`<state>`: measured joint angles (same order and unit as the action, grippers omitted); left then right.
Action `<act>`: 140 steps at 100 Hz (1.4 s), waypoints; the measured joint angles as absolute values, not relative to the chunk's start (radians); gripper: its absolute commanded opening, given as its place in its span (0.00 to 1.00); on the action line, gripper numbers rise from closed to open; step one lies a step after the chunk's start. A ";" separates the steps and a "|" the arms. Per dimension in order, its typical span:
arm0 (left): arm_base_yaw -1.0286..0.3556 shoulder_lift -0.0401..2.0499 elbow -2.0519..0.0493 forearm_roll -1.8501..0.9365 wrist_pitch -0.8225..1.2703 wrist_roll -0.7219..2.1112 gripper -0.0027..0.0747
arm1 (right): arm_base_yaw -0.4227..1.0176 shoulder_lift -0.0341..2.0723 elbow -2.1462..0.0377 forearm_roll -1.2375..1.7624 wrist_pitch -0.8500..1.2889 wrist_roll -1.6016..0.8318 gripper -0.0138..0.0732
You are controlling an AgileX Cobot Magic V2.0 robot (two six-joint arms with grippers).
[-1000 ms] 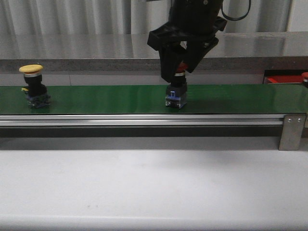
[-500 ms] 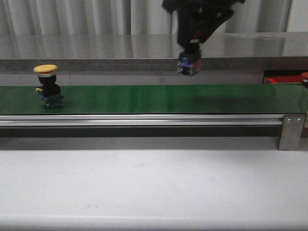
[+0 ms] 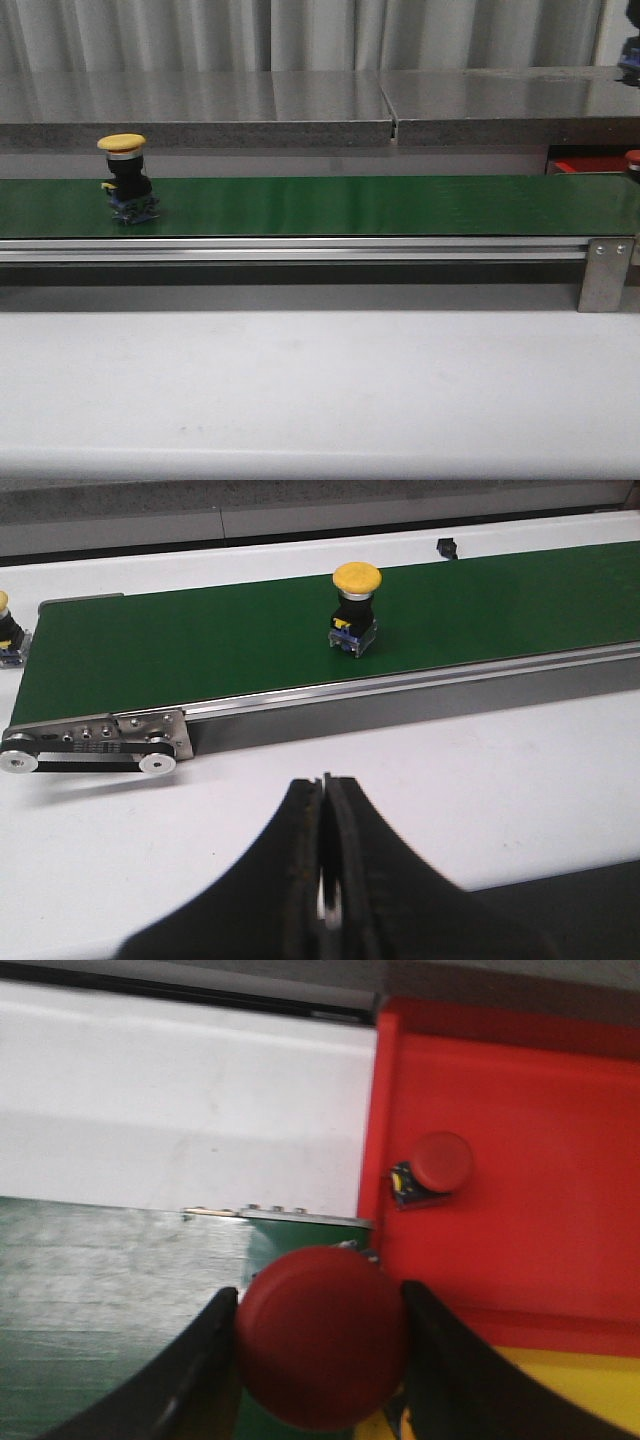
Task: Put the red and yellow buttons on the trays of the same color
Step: 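Grasp the red button with the right gripper and lift it toward the red tray, then lower the red button into the red tray and open the right gripper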
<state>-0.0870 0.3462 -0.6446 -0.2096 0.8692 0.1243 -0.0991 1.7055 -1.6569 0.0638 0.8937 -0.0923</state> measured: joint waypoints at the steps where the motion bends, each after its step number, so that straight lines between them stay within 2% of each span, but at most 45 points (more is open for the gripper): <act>1: -0.087 0.346 -0.645 -0.210 0.869 0.124 0.01 | -0.104 1.705 -1.655 0.064 0.890 -0.090 0.04; 34: -0.087 0.346 -0.645 -0.210 0.869 0.124 0.01 | -0.242 1.712 -1.501 0.062 0.716 -0.031 0.04; 81: -0.087 0.346 -0.645 -0.210 0.869 0.124 0.01 | -0.244 1.882 -1.497 0.087 0.640 -0.025 0.04; 140: -0.087 0.346 -0.645 -0.210 0.869 0.124 0.01 | -0.244 1.979 -1.497 0.122 0.516 -0.022 0.04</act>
<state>-0.0870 0.3462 -0.6446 -0.2096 0.8692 0.1243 -0.2442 1.9790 -1.4973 0.1223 0.5164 -0.0223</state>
